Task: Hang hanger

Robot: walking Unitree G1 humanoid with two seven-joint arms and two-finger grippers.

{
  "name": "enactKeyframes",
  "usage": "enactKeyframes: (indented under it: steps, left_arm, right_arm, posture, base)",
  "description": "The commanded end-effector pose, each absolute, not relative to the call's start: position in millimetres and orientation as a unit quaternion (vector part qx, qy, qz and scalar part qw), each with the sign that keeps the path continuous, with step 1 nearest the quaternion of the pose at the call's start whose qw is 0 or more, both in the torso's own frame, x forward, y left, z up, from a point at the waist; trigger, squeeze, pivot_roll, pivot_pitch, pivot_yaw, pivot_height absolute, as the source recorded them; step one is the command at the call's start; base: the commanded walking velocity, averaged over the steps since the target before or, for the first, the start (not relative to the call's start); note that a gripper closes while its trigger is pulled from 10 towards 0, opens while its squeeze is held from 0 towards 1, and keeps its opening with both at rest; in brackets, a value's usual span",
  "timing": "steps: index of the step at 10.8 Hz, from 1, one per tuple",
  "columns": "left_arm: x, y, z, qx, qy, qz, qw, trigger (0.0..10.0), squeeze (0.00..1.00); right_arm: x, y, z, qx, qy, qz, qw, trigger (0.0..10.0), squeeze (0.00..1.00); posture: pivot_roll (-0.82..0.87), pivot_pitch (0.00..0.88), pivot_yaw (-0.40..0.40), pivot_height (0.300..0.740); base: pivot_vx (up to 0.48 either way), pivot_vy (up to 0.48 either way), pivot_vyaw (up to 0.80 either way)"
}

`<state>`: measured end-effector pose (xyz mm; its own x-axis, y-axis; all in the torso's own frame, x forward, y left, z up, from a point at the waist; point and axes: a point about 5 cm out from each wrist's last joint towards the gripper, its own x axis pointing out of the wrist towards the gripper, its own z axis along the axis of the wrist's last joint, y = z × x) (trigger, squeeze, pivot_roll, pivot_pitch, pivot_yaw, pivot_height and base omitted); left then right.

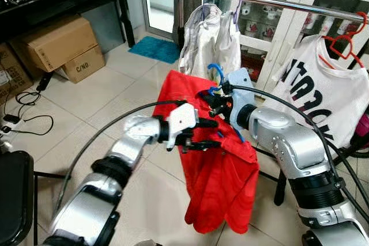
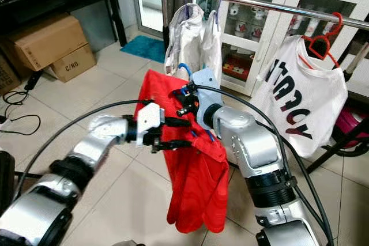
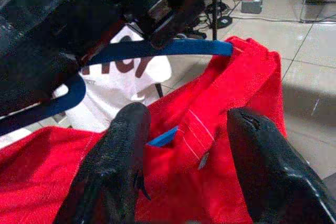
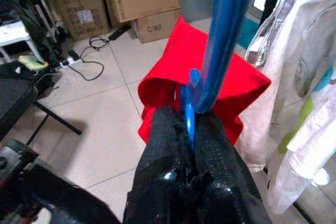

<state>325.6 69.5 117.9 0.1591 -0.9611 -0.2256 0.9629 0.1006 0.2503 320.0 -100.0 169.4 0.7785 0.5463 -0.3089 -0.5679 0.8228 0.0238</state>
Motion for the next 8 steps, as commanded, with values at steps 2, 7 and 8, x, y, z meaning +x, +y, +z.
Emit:
enactKeyframes:
  steps: [2,7,8]
  left_arm:
    - [330,67,117,0.196,0.001,-0.634,0.748,10.0,0.0]
    - [327,64,107,0.214,0.019,-0.642,0.736,0.0,0.0]
    - [327,65,106,0.215,0.018,-0.64,0.738,0.0,0.0]
  right_arm:
    - [321,-95,182,-0.033,0.132,0.303,0.943,10.0,0.0]
    - [319,-90,185,-0.018,0.128,0.314,0.941,10.0,0.0]
    - [319,-90,186,-0.018,0.128,0.316,0.94,10.0,0.0]
  posture:
    - [-0.17,0.0,0.059,0.74]
    - [-0.17,0.0,0.038,0.74]
    - [-0.16,0.0,0.033,0.74]
  base:
    - [0.0,0.0,0.0]
    - [0.0,0.0,0.0]
    - [0.0,0.0,0.0]
